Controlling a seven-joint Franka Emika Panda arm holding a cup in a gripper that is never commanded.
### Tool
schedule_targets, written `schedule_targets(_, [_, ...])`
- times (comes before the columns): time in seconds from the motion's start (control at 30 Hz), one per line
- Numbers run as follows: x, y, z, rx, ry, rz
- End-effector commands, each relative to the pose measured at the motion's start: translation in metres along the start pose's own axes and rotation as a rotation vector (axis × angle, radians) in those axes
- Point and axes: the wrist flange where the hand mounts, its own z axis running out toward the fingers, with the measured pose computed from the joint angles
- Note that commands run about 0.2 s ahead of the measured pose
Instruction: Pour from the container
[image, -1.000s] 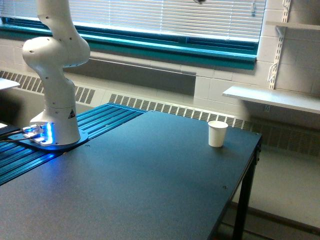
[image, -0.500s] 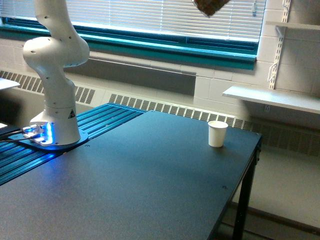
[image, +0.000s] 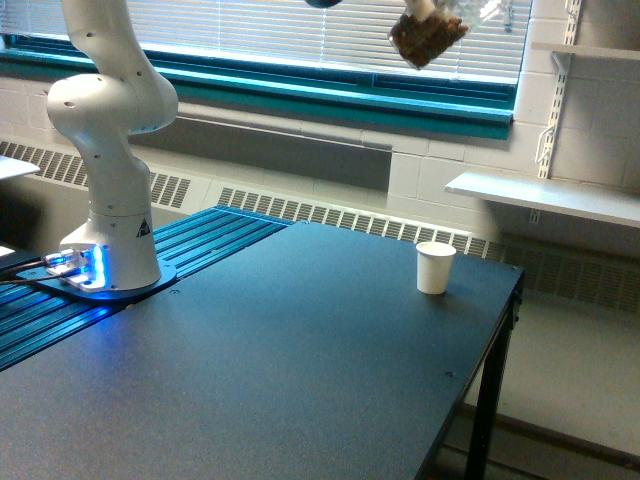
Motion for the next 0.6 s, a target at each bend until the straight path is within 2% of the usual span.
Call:
schedule_targets(0.03, [-0.034, -0.02, -0.011, 0.043, -0.011, 0.008])
schedule_targets(0.6, [-0.129, -0.048, -0.008, 0.088, -0.104, -0.093])
